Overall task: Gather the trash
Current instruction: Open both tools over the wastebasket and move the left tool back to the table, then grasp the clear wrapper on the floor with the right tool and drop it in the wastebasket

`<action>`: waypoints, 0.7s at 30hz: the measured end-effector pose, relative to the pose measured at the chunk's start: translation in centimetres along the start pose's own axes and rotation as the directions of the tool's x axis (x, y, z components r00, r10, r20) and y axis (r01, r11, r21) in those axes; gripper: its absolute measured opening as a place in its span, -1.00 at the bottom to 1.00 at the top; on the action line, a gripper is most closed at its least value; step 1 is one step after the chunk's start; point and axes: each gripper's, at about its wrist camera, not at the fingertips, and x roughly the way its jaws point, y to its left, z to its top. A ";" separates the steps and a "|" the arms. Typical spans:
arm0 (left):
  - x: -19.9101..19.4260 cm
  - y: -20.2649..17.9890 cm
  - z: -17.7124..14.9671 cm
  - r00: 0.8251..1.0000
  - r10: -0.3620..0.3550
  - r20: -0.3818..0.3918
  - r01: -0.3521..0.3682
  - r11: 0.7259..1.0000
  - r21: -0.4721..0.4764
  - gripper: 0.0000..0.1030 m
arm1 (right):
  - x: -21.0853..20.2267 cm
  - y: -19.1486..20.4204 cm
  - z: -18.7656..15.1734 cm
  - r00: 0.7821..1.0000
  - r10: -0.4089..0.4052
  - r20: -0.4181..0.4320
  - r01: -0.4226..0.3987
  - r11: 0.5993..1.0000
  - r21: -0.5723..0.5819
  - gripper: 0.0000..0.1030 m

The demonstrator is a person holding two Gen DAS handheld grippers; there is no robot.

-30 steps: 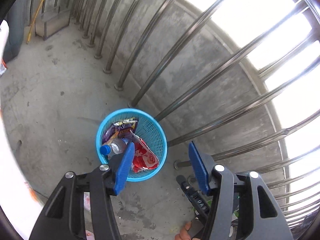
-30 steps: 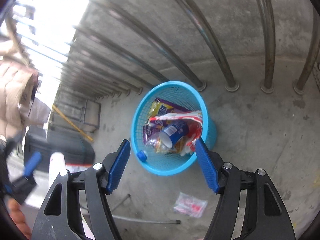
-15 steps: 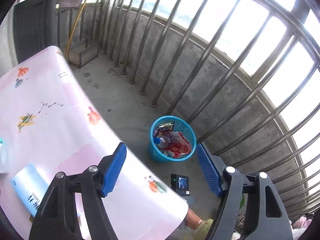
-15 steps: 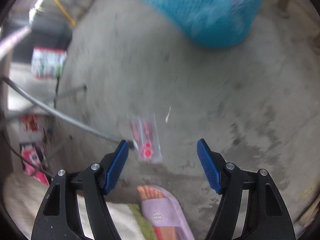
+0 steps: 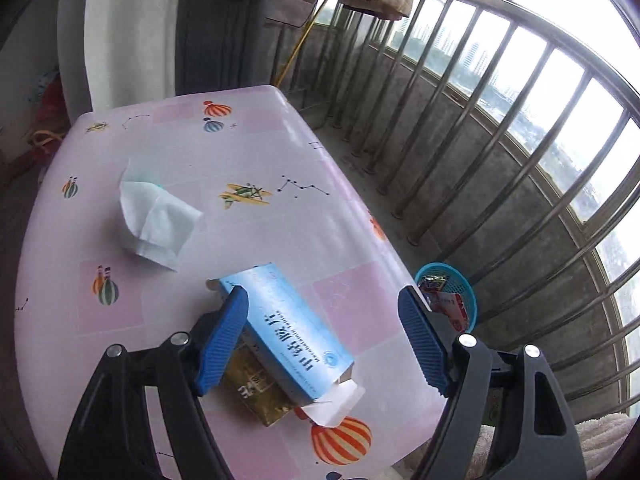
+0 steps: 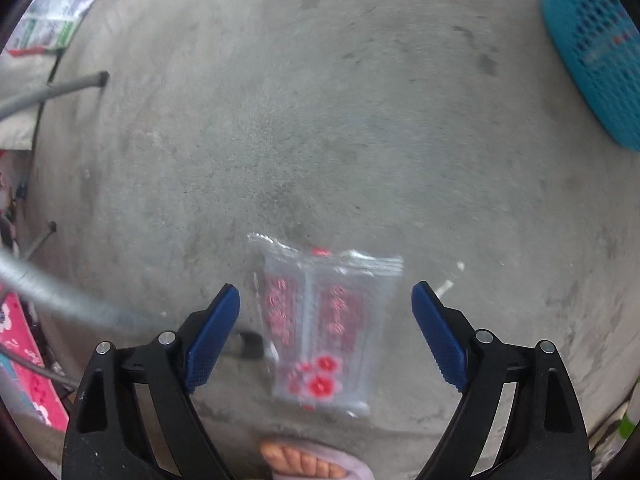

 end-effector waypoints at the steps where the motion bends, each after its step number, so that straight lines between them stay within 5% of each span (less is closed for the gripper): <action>1: 0.0 0.3 -0.1 1.000 0.015 -0.005 -0.015 1.000 -0.008 0.46 | 0.5 0.4 0.0 1.000 -0.028 -0.001 0.028 1.000 -0.005 0.62; 12: 1.4 1.4 0.5 0.998 0.055 -0.042 -0.057 0.997 -0.052 0.46 | 3.0 1.8 -1.0 0.994 -0.107 0.013 0.107 0.993 -0.055 0.57; 16: 1.3 1.0 0.4 0.998 0.046 -0.037 -0.048 0.997 -0.053 0.46 | 3.4 2.6 -1.9 0.981 -0.189 0.031 0.191 0.980 -0.061 0.17; 21: 1.0 0.8 0.2 0.999 0.048 -0.026 -0.049 0.998 -0.046 0.46 | 3.2 1.0 -2.5 0.983 -0.183 0.024 0.183 0.983 -0.018 -0.04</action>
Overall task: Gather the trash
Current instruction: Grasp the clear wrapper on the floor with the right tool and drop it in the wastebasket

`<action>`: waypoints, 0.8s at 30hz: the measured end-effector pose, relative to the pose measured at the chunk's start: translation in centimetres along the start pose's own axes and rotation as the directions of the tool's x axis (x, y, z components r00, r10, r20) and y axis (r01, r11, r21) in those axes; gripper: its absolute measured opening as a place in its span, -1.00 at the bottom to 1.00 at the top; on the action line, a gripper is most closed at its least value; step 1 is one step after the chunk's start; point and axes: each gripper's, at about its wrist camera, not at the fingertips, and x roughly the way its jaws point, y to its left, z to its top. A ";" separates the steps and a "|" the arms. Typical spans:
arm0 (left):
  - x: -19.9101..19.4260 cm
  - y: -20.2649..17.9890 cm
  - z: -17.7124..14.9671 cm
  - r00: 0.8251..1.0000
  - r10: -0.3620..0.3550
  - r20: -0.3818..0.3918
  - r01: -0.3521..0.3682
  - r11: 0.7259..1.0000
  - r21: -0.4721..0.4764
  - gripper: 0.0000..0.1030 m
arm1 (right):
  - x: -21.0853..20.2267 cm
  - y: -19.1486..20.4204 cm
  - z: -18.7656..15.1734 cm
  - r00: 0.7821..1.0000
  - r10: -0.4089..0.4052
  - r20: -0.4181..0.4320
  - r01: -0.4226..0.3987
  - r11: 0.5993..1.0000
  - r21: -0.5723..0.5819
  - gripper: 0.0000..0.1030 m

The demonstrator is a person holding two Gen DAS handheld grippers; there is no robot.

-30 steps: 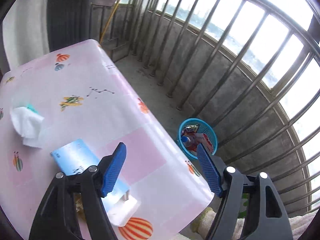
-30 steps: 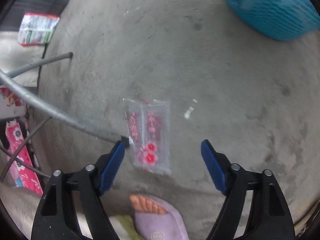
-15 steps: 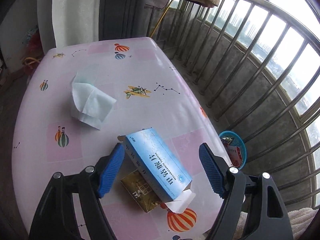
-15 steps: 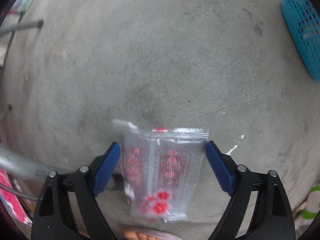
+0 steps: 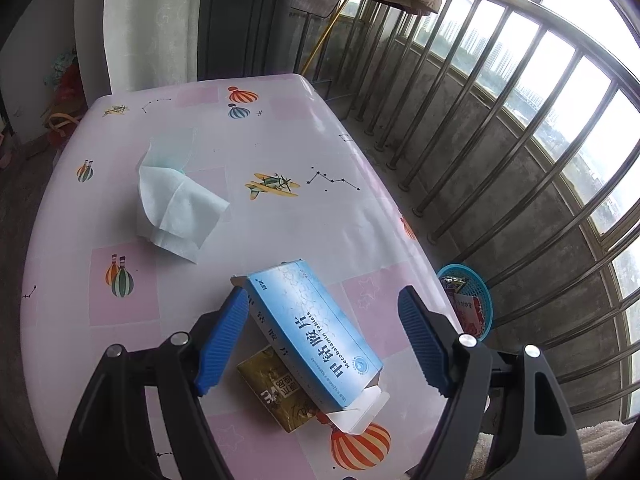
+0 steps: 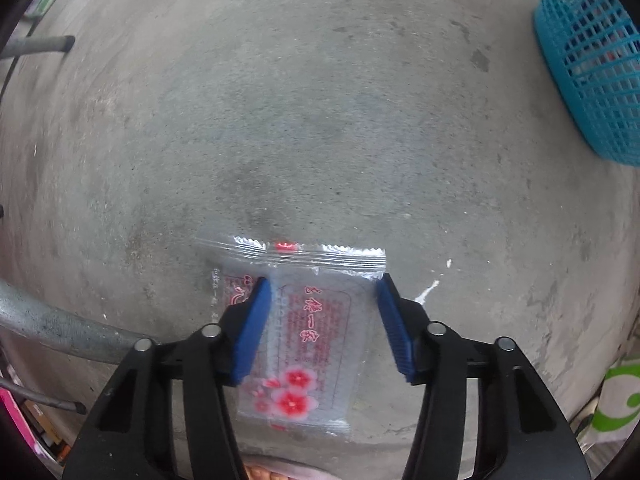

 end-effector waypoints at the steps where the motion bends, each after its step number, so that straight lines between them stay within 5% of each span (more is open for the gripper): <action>1: -0.1 0.1 0.0 1.000 0.001 0.004 -0.001 1.000 0.002 0.46 | 0.0 -0.3 -0.1 1.000 0.004 0.000 -0.004 1.000 0.017 -0.14; 5: -0.5 0.3 -0.3 1.000 -0.002 0.015 0.002 1.000 0.008 0.46 | 0.1 -3.2 -0.5 0.999 0.036 -0.012 -0.035 0.994 0.108 -0.80; 8: -0.8 0.3 -0.2 1.000 -0.016 0.025 0.016 1.000 0.013 0.46 | -0.1 -6.0 -1.2 0.992 0.126 -0.015 -0.121 0.976 0.183 -0.95; 13: -1.2 0.3 -0.1 0.998 -0.036 0.057 0.035 0.999 0.027 0.46 | -5.7 -11.7 -4.0 0.955 0.254 0.154 -0.285 0.928 0.238 -1.00; 17: -1.3 0.9 0.0 0.996 -0.052 0.069 0.051 0.999 0.018 0.46 | -12.9 -17.3 -7.1 0.886 0.331 0.326 -0.425 0.861 0.281 -1.00; 21: -1.5 1.3 -0.1 0.995 -0.055 0.086 0.054 0.998 0.010 0.46 | -20.1 -22.9 -9.8 0.785 0.347 0.513 -0.537 0.794 0.284 -1.00; 24: -1.7 1.9 -0.4 0.993 -0.061 0.099 0.062 0.998 -0.002 0.46 | -25.0 -24.7 -7.8 0.710 0.306 0.635 -0.568 0.782 0.259 -1.00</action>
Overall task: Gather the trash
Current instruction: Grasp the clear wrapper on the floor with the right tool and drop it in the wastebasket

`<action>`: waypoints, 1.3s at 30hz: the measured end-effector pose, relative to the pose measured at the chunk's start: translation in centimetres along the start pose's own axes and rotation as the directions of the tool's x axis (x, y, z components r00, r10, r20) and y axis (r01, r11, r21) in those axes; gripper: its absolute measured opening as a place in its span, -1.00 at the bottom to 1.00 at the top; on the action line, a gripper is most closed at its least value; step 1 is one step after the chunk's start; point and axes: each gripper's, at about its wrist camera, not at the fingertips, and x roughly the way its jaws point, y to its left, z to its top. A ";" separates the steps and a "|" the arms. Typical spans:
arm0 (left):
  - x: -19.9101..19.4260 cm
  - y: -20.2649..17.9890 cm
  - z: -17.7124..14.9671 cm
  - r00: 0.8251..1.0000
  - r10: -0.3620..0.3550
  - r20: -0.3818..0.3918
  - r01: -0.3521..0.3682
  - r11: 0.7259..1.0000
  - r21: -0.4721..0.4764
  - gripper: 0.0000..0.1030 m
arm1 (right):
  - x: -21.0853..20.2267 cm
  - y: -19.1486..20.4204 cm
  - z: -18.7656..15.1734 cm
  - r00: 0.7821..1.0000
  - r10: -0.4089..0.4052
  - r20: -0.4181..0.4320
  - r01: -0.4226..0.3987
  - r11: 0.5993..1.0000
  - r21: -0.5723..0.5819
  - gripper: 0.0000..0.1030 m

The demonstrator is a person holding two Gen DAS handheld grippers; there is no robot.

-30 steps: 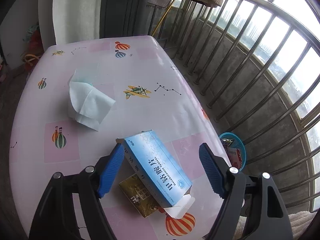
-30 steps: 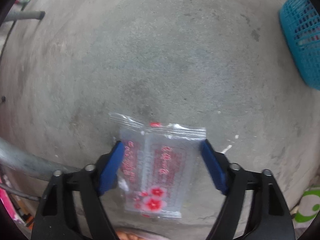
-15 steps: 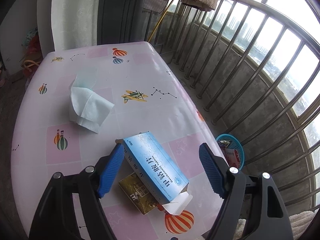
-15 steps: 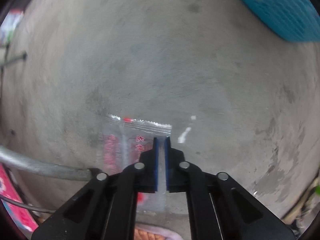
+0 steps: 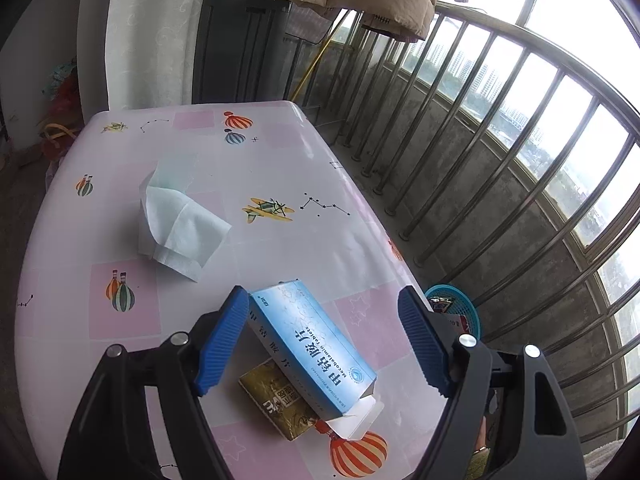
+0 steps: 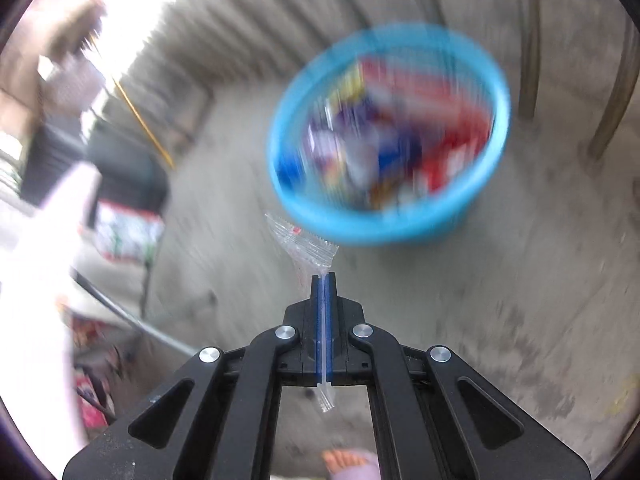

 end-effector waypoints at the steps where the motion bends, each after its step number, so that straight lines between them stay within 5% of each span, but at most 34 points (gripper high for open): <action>1: -0.1 0.1 -0.1 1.000 -0.004 0.003 0.004 1.000 -0.005 0.46 | -1.2 0.1 1.3 0.999 -0.007 0.047 0.008 1.000 -0.016 -1.00; 6: -0.3 1.0 -0.7 1.000 -0.003 0.010 0.003 1.000 -0.025 0.46 | -2.8 1.9 6.2 0.967 -0.074 0.244 0.097 0.992 -0.081 -1.00; 9: -0.6 1.4 -0.8 1.000 -0.003 0.014 0.004 0.999 -0.035 0.46 | -0.5 2.9 7.4 0.928 -0.151 0.341 0.210 0.967 -0.144 -1.00; 12: -0.9 1.6 -1.1 1.000 0.006 0.027 -0.005 0.999 -0.038 0.46 | 2.3 4.5 8.1 0.880 -0.265 0.394 0.384 0.886 -0.261 -0.95; 17: -1.3 2.1 -1.3 0.999 0.018 0.040 -0.017 0.999 -0.046 0.46 | 4.9 2.0 6.8 0.904 -0.358 0.234 0.426 0.806 -0.411 -0.77; 18: -1.4 2.3 -1.4 0.999 0.020 0.042 -0.018 0.999 -0.049 0.46 | 4.7 1.7 6.4 0.905 -0.359 0.229 0.424 0.809 -0.407 -0.64; 20: -1.4 2.5 -1.4 0.999 0.021 0.043 -0.019 0.998 -0.057 0.46 | 3.3 1.1 5.8 0.907 -0.345 0.241 0.415 0.828 -0.377 0.04; 21: -1.4 2.7 -1.4 0.999 0.020 0.043 -0.017 0.998 -0.062 0.46 | 2.7 0.8 5.4 0.905 -0.340 0.254 0.415 0.835 -0.361 0.10; 30: -1.9 3.8 -2.0 0.998 -0.011 0.067 0.016 0.996 -0.082 0.46 | -2.4 1.5 6.3 0.929 -0.266 0.259 0.326 0.917 -0.228 0.13; 39: -3.2 6.2 -4.6 0.992 0.086 0.088 -0.079 0.993 -0.083 0.46 | -11.2 7.6 6.8 0.957 -0.018 0.289 0.086 0.970 -0.225 0.23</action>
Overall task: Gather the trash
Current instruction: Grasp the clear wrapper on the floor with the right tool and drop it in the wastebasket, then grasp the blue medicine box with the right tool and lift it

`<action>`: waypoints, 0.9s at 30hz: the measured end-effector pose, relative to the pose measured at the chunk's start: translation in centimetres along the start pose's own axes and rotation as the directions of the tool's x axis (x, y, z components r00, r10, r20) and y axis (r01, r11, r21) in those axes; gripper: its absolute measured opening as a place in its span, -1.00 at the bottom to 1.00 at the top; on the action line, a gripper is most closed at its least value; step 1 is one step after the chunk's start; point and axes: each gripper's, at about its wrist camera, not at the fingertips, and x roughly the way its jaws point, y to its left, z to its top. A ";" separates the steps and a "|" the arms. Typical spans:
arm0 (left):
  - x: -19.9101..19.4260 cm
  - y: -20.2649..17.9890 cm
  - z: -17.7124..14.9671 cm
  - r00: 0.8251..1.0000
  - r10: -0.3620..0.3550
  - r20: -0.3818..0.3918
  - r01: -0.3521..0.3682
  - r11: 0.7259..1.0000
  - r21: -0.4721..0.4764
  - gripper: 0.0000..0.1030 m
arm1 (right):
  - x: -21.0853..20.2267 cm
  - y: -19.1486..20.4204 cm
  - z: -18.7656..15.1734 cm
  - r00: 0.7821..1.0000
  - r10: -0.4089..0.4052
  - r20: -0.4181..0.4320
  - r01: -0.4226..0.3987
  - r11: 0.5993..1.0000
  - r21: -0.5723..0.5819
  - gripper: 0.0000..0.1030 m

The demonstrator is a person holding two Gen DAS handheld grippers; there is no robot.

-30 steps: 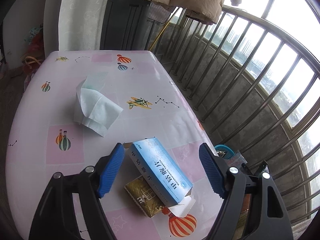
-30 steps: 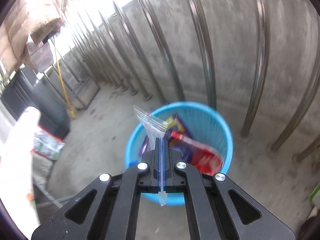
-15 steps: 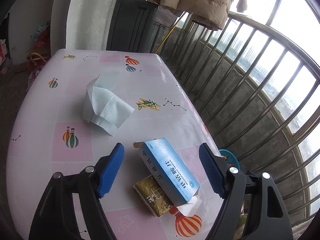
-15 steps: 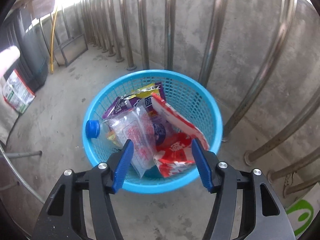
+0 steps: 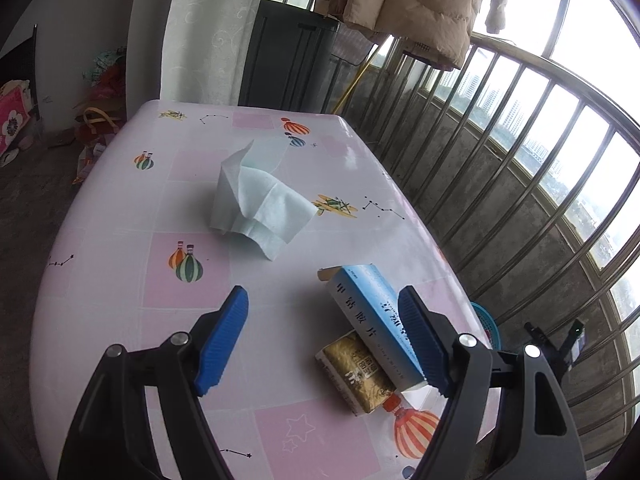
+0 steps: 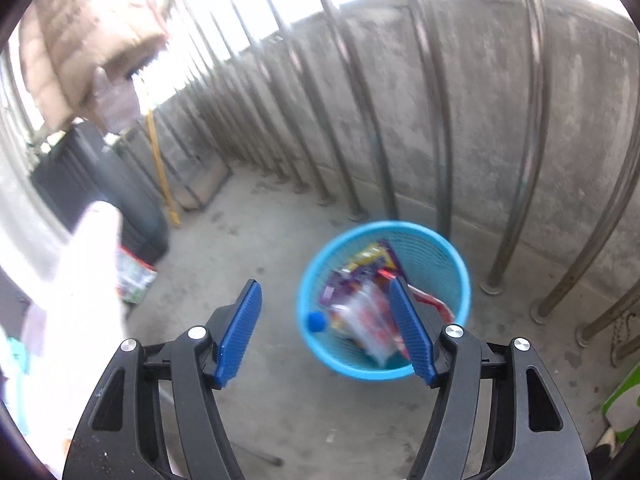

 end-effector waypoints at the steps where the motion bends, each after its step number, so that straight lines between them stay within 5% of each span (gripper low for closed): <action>1: -0.1 0.3 -0.4 1.000 0.005 0.002 -0.005 1.000 0.002 0.46 | -1.3 1.0 0.5 0.999 0.037 0.004 -0.037 0.999 -0.005 0.25; 9: 0.1 1.5 -3.2 1.000 -0.014 -0.016 0.014 1.000 0.013 0.46 | -7.3 11.1 1.2 0.954 0.281 -0.104 -0.296 0.939 -0.175 0.44; 15: 1.1 2.2 -5.2 0.997 -0.061 -0.050 0.059 0.998 -0.029 0.46 | -7.7 20.1 -2.5 0.842 0.398 -0.365 -0.505 0.819 -0.272 0.55; 20: 2.3 2.6 -6.4 0.989 -0.115 -0.092 0.110 0.992 -0.059 0.45 | -6.5 26.4 -6.1 0.738 0.398 -0.545 -0.609 0.740 -0.284 0.58; 27: 3.9 2.7 -6.5 0.984 -0.122 -0.127 0.118 0.992 -0.043 0.16 | -5.0 32.4 -9.1 0.668 0.350 -0.657 -0.657 0.691 -0.300 0.60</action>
